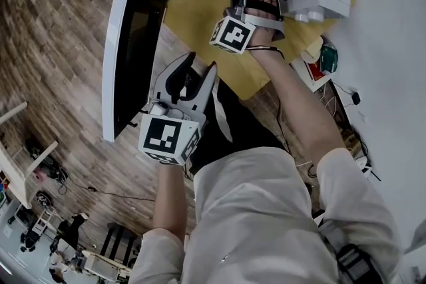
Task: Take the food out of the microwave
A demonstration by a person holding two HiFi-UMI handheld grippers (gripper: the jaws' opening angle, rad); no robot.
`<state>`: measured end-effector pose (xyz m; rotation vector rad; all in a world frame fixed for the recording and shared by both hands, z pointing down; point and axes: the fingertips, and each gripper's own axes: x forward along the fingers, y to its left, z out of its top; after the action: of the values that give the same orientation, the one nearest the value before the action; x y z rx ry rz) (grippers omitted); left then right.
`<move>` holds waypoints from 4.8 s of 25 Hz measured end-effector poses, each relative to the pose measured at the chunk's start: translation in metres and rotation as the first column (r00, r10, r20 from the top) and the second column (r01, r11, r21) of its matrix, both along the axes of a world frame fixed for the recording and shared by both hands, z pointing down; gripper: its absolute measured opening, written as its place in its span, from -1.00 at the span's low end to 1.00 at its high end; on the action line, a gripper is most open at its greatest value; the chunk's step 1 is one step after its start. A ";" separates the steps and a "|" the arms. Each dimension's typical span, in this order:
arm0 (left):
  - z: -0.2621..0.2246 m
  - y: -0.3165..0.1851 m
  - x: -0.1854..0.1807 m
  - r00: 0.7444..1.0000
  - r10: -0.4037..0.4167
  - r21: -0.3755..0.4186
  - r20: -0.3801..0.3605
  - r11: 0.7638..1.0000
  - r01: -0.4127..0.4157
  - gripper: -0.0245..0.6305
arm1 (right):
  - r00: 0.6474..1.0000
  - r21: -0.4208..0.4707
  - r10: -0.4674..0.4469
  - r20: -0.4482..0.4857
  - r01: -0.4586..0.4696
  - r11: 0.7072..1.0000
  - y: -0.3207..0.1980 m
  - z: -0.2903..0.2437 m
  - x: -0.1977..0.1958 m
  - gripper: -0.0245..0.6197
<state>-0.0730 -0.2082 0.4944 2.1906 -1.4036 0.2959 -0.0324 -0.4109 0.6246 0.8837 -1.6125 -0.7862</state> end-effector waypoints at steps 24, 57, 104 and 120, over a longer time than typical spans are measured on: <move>-0.032 0.037 -0.020 1.000 0.018 0.042 0.016 0.999 -0.019 -0.44 | 0.995 0.043 -0.079 -0.054 0.081 0.996 0.043 -0.025 -0.007 -0.54; -0.102 0.151 -0.012 0.975 0.220 0.166 0.033 0.961 -0.223 -0.47 | 0.998 0.027 -0.059 -0.007 0.059 0.998 0.222 -0.152 0.020 -0.57; -0.147 0.147 -0.017 0.985 0.143 0.266 0.097 0.950 -0.164 -0.89 | 0.948 0.049 -0.312 0.066 0.309 0.950 0.353 -0.283 -0.019 -0.58; -0.146 0.139 -0.021 0.984 0.148 0.257 0.102 0.951 -0.170 -0.90 | 0.952 0.057 -0.303 0.052 0.300 0.952 0.345 -0.283 -0.020 -0.59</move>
<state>-0.0937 -0.0691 0.3485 2.5443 -1.3793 0.2706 -0.0528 -0.0661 0.3419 0.7074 -1.8141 -1.0230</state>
